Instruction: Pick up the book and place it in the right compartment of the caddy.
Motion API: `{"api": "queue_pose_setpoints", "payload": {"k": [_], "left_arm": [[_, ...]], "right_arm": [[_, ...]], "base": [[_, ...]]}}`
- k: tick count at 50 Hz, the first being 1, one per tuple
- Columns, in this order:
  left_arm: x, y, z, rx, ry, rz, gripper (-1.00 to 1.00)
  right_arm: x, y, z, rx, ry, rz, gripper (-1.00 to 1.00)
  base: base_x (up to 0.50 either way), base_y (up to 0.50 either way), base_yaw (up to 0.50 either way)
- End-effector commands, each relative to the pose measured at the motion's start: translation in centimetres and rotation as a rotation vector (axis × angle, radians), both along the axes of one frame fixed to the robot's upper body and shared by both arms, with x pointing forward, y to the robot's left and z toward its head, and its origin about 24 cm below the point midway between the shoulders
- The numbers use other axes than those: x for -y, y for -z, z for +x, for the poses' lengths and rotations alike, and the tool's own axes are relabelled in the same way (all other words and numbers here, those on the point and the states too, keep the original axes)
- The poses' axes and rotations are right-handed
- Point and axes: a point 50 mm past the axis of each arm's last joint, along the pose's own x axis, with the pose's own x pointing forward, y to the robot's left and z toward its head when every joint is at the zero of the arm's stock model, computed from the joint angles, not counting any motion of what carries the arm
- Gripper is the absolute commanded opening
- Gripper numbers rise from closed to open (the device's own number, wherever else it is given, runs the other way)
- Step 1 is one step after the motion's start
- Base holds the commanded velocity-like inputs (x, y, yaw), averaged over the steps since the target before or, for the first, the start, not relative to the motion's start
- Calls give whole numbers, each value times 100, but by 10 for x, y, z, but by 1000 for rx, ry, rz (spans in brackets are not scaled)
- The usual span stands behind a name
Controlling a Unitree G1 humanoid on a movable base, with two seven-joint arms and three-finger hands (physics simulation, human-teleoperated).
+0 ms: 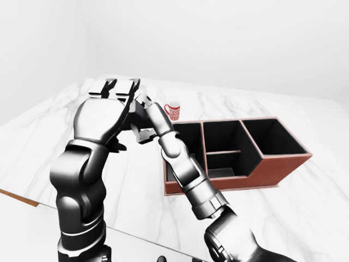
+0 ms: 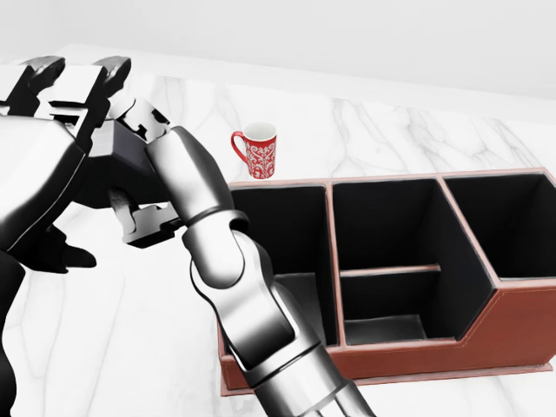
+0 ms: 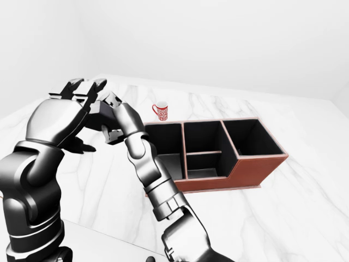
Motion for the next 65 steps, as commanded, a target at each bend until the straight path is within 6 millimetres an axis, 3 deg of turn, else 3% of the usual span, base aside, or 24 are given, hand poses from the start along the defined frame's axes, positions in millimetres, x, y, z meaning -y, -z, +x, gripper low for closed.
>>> {"api": "queue_pose_setpoints", "payload": {"k": [1,15,17,22,29,31,43,46,48,57,61,65], "left_arm": [[-1,11,3,-44,-16,42,100],[-7,7,-2,-21,-34,45,100],[-9,-1,-3,10,-38,30,100],[-14,-24,-9,102,-47,-17,100],[-26,-30,-15,126,-80,6,100],[-30,-30,-15,124,-92,9,100],[-80,-5,-5,-54,-241,-7,100],[-93,-1,-5,-85,-274,-14,100],[-98,3,-4,-111,-283,-27,100],[-78,3,4,-103,-44,-231,100],[-76,8,-1,-118,40,-301,100],[-82,13,-2,-139,101,-391,100]], "right_arm": [[-1,0,-1,18,2,8,-100],[2,0,1,18,9,10,-100],[3,-7,2,17,13,11,-100],[5,-3,3,15,18,10,-100],[4,-7,2,15,17,8,-100],[5,0,2,14,17,9,-100],[8,-1,3,16,23,6,-100],[8,-10,4,17,24,6,-100],[8,-4,4,17,24,6,-100],[16,-7,5,24,39,14,-100],[22,-20,6,30,52,21,-100],[30,-18,7,36,68,23,-100]], "base": [[0,0,0],[0,0,0],[0,0,0],[0,0,0],[0,0,0],[0,0,0],[0,0,0],[0,0,0],[0,0,0],[0,0,0],[0,0,0],[0,0,0]]}}
